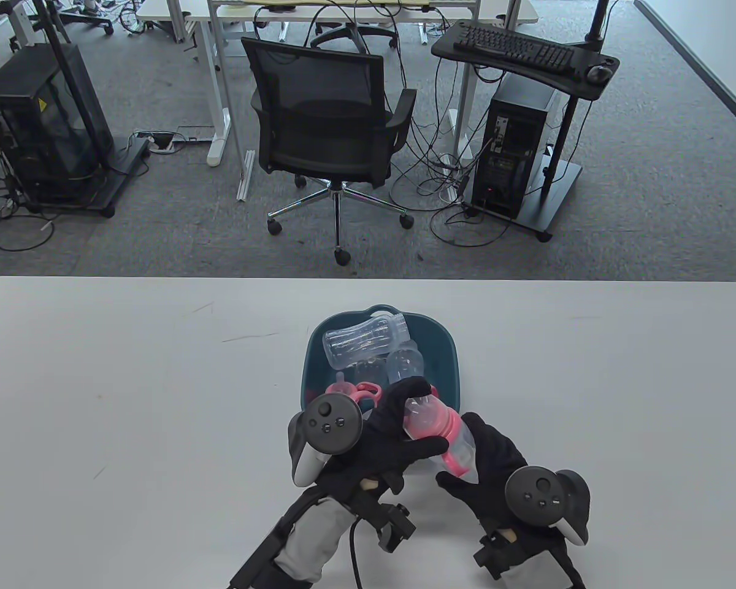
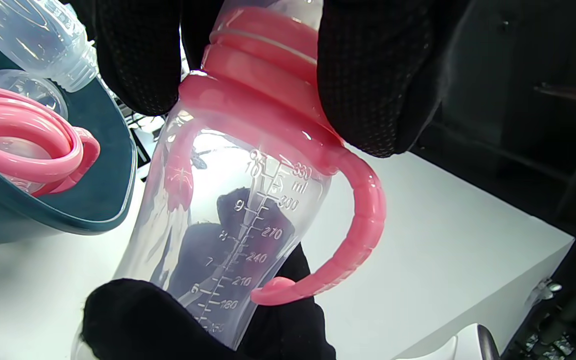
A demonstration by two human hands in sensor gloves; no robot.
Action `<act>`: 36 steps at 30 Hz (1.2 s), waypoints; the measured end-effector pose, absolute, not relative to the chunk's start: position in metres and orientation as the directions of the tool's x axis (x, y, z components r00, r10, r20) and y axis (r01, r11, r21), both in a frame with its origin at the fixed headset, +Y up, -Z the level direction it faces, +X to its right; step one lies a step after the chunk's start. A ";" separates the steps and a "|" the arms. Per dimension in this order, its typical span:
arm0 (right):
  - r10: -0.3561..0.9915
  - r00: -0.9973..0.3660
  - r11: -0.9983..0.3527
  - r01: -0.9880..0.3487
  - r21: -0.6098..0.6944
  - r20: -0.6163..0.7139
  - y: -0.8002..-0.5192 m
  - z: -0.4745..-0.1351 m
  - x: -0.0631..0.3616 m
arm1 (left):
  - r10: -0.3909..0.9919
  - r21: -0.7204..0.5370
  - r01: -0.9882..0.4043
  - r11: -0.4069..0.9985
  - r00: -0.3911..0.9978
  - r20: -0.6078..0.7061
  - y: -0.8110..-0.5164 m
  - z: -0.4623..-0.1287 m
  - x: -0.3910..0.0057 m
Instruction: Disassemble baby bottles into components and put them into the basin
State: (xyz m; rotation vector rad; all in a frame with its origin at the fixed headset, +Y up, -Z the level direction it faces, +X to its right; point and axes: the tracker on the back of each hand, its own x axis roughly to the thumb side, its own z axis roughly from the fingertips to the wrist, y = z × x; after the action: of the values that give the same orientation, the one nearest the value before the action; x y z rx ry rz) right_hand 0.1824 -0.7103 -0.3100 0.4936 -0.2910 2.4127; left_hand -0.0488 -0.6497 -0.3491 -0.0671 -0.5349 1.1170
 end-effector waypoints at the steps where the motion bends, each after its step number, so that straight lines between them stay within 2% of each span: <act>1: 0.557 -0.717 -0.764 -0.640 -0.080 0.418 -0.710 -0.310 0.182 | 0.867 -0.307 -0.838 0.452 0.332 0.371 -0.650 -0.348 -0.048; 25: 0.551 -0.724 -0.772 -0.631 -0.074 0.416 -0.715 -0.311 0.180 | 0.877 -0.273 -0.855 0.442 0.347 0.331 -0.652 -0.345 -0.048; 28: 0.543 -0.733 -0.780 -0.621 -0.076 0.409 -0.716 -0.311 0.179 | 0.861 -0.189 -0.874 0.447 0.363 0.358 -0.653 -0.343 -0.047; 31: 0.553 -0.727 -0.775 -0.628 -0.068 0.408 -0.719 -0.313 0.180 | 0.847 -0.225 -0.844 0.487 0.393 0.358 -0.654 -0.344 -0.047; 36: 0.566 -0.718 -0.766 -0.639 -0.063 0.405 -0.719 -0.313 0.179 | 0.872 -0.233 -0.867 0.441 0.352 0.341 -0.654 -0.346 -0.050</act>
State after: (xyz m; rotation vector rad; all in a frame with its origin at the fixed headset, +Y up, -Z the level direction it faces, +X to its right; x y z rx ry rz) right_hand 0.1795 -0.7186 -0.3131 0.4835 -0.2612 2.4138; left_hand -0.0500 -0.6544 -0.3462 -0.0128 -0.4493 1.1249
